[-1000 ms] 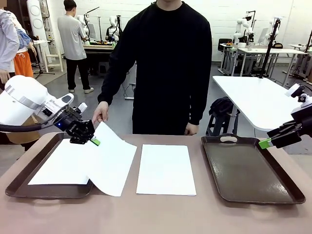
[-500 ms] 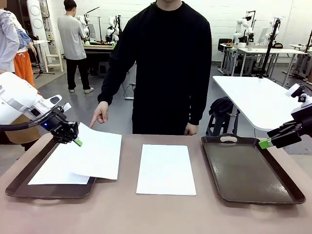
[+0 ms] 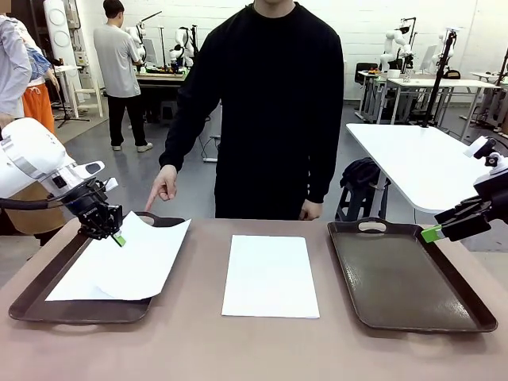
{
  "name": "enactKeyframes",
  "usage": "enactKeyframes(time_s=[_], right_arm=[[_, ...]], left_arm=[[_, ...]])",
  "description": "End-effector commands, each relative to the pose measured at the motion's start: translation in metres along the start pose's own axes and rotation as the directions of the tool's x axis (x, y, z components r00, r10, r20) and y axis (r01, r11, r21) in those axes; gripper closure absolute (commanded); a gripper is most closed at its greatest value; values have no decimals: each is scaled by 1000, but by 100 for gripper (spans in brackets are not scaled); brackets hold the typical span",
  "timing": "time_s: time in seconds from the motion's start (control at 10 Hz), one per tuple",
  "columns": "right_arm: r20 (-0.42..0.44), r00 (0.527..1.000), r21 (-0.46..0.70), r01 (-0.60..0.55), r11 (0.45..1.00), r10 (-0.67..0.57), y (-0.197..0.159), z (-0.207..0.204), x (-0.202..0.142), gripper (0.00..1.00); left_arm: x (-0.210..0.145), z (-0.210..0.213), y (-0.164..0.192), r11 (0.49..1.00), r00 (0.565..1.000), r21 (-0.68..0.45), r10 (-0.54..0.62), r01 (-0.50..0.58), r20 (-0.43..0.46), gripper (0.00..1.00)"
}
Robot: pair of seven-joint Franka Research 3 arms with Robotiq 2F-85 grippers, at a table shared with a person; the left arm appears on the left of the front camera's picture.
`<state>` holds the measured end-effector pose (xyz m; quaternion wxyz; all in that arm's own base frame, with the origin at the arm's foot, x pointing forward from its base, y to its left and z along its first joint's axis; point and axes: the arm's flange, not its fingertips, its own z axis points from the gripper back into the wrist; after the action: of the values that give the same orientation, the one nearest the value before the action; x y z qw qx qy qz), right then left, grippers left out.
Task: Sort the A4 documents.
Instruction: Place the A4 Paper in the designated Handle tray.
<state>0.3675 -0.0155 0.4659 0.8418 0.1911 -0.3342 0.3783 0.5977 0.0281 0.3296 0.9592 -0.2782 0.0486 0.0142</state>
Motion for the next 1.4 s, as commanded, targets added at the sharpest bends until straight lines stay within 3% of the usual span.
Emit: enactKeyframes(time_s=[0.0, 0.4, 0.9, 1.0, 1.1, 1.2, 1.3], right_arm=[[23, 1000, 18, -8, 1000, 7, -4, -3, 1, 0], [23, 1000, 18, -8, 1000, 7, -4, -3, 1, 0], [23, 1000, 18, -8, 1000, 7, -4, -3, 1, 0], [23, 1000, 18, -8, 1000, 7, -4, -3, 1, 0], [23, 1000, 18, -8, 1000, 7, -4, -3, 1, 0], [23, 1000, 18, -8, 1000, 7, -4, -3, 1, 0], [23, 1000, 18, -8, 1000, 7, -4, -3, 1, 0]], left_arm=[[7, 13, -2, 998, 1000, 52, 19, -18, -6, 99], [-14, 30, 6, 993, 998, 107, 53, -55, 19, 99], [-13, 34, 5, 989, 998, 134, 58, -62, 31, 99], [-13, 35, 4, 988, 997, 136, 65, -70, 37, 85], [-15, 37, 3, 988, 998, 141, 56, -62, 41, 80], [-15, 38, 3, 987, 998, 151, 51, -57, 43, 65], [-16, 40, 2, 985, 997, 160, 52, -59, 51, 60]])
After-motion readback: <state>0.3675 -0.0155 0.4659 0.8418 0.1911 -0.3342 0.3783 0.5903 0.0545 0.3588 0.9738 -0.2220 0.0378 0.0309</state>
